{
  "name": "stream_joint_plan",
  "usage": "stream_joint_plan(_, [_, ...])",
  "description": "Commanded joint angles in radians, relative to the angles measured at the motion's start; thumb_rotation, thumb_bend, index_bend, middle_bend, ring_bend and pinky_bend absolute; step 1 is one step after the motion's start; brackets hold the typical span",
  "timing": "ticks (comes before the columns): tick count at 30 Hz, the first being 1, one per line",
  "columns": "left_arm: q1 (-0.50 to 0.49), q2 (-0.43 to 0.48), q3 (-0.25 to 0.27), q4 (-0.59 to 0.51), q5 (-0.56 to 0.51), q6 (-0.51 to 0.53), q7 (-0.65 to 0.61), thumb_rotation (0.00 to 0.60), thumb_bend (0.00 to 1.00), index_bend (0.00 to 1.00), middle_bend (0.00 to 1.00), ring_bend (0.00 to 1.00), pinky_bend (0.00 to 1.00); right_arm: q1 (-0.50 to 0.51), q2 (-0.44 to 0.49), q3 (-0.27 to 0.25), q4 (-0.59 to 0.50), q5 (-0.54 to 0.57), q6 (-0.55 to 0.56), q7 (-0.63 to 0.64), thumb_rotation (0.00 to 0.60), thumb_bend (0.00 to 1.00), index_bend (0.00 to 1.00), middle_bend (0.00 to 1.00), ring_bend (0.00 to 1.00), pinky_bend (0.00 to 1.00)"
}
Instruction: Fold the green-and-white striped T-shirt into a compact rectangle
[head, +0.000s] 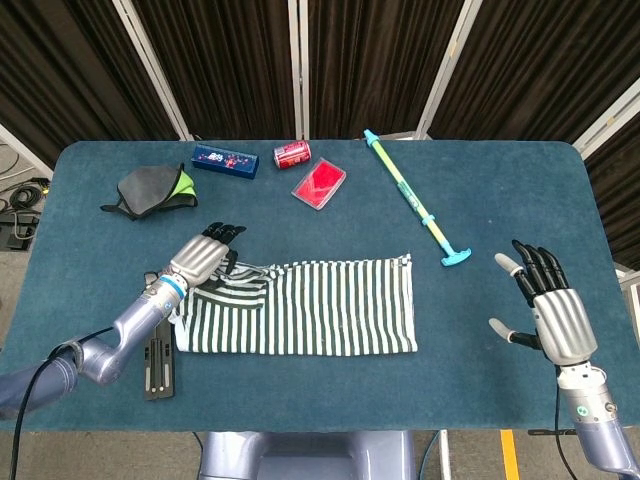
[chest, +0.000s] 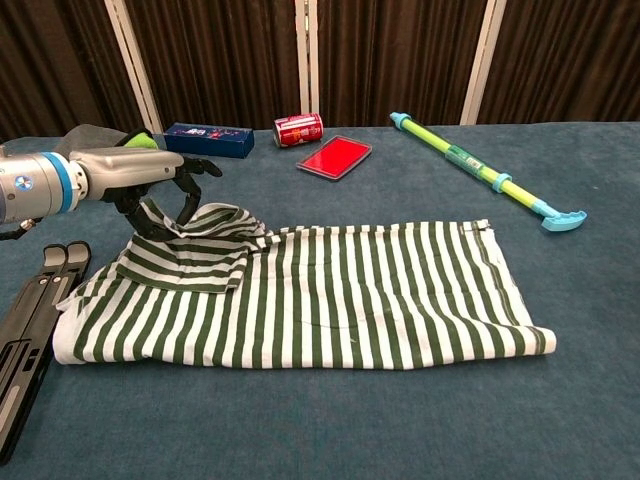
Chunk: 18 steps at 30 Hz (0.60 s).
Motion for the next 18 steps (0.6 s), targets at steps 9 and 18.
stream_joint_plan(9, [0.017, -0.028, 0.028, 0.016, 0.000, 0.015, 0.056, 0.600, 0.05, 0.00, 0.00, 0.00, 0.00, -0.003, 0.004, -0.001, -0.004, -0.005, 0.007, 0.002, 0.600, 0.00, 0.19, 0.01, 0.00, 0.00])
stream_joint_plan(18, [0.046, 0.041, 0.026, -0.058, 0.020, 0.058, -0.019, 0.600, 0.00, 0.00, 0.00, 0.00, 0.00, -0.004, 0.006, -0.001, -0.007, -0.009, 0.009, 0.005, 0.600, 0.00, 0.19, 0.01, 0.00, 0.00])
